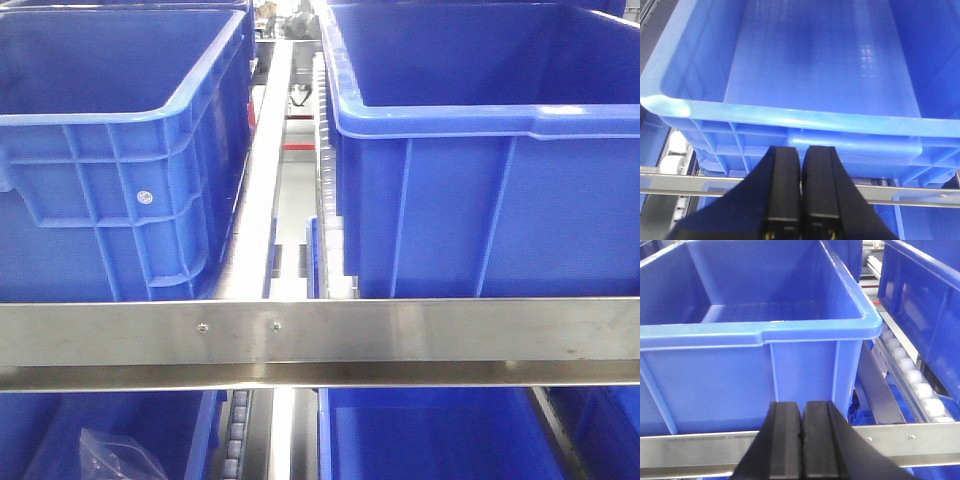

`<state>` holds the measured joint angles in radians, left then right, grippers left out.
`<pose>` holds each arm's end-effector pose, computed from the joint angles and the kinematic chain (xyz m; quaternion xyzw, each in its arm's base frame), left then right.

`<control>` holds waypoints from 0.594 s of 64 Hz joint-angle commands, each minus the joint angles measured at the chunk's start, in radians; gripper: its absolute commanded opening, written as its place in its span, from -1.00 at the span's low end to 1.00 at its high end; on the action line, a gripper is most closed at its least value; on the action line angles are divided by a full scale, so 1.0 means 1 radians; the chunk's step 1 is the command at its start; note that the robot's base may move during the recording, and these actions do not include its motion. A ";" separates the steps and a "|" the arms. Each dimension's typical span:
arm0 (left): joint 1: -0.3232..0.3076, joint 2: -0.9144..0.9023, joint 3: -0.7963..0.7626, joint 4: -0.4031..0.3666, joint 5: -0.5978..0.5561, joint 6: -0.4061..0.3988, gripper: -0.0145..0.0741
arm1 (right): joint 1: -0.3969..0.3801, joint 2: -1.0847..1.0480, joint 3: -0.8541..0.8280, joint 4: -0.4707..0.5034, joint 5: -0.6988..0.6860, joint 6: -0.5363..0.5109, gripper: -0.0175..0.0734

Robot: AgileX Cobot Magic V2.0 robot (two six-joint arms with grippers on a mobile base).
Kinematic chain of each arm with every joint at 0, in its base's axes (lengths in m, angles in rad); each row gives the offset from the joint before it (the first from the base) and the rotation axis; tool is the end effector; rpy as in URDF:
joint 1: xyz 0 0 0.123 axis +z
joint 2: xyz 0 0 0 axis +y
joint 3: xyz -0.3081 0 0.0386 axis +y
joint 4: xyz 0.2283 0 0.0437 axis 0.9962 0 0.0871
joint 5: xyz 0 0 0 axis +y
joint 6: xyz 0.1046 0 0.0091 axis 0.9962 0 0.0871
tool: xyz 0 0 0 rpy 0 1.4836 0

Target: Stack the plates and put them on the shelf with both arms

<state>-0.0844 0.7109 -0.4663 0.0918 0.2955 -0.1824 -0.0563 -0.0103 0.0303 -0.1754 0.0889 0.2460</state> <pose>0.1180 -0.0072 0.2945 -0.0114 0.8474 -0.0362 0.5296 0.0255 -0.0031 0.1954 0.0509 0.7124 -0.0003 0.6999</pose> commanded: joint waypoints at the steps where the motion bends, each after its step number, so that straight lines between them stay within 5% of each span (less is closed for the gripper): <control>1: 0.000 -0.002 -0.030 0.001 -0.087 -0.007 -0.48 | -0.002 -0.018 -0.001 -0.001 -0.106 -0.004 -0.56; 38: 0.000 -0.002 -0.030 0.001 -0.087 -0.007 -0.48 | -0.002 -0.018 -0.001 0.147 -0.089 -0.149 -0.56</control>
<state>-0.0844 0.7109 -0.4663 0.0918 0.2955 -0.1824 -0.0563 -0.0103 0.0303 -0.0325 0.0842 0.1148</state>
